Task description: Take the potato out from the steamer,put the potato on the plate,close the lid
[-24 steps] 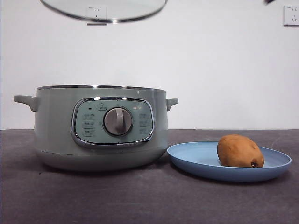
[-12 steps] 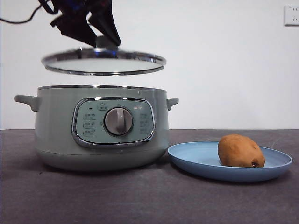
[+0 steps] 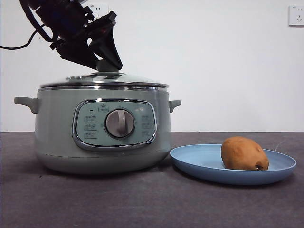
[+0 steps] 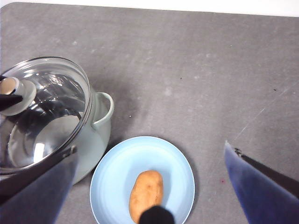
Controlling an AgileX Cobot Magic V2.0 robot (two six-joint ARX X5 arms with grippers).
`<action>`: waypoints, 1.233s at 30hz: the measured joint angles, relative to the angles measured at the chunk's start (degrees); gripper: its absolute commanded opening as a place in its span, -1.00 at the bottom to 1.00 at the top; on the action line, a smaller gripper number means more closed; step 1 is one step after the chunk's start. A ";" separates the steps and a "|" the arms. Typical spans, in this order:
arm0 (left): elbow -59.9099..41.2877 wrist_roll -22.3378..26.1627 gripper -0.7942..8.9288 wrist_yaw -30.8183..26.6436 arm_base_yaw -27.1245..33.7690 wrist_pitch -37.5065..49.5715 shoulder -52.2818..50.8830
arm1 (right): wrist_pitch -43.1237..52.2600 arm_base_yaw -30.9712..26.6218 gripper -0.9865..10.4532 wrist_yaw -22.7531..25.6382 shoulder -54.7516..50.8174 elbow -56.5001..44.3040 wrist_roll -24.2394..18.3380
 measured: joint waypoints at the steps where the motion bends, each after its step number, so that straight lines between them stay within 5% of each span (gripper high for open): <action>1: -0.70 -0.28 -0.85 0.09 0.00 0.44 -0.15 | 0.00 0.00 0.11 0.00 0.00 0.00 0.00; 23: -1.09 -1.05 -0.83 -2.78 -0.07 -0.90 -0.98 | -0.02 0.00 0.10 -0.02 0.00 0.00 0.02; 30: -1.09 -1.18 -0.15 -2.84 -0.11 -0.55 -1.01 | -0.02 0.00 0.10 -0.02 0.00 0.00 0.02; 37: -0.11 -1.33 -0.11 -3.93 -0.09 -2.21 -0.90 | -0.02 0.00 0.10 -0.02 0.00 0.00 0.02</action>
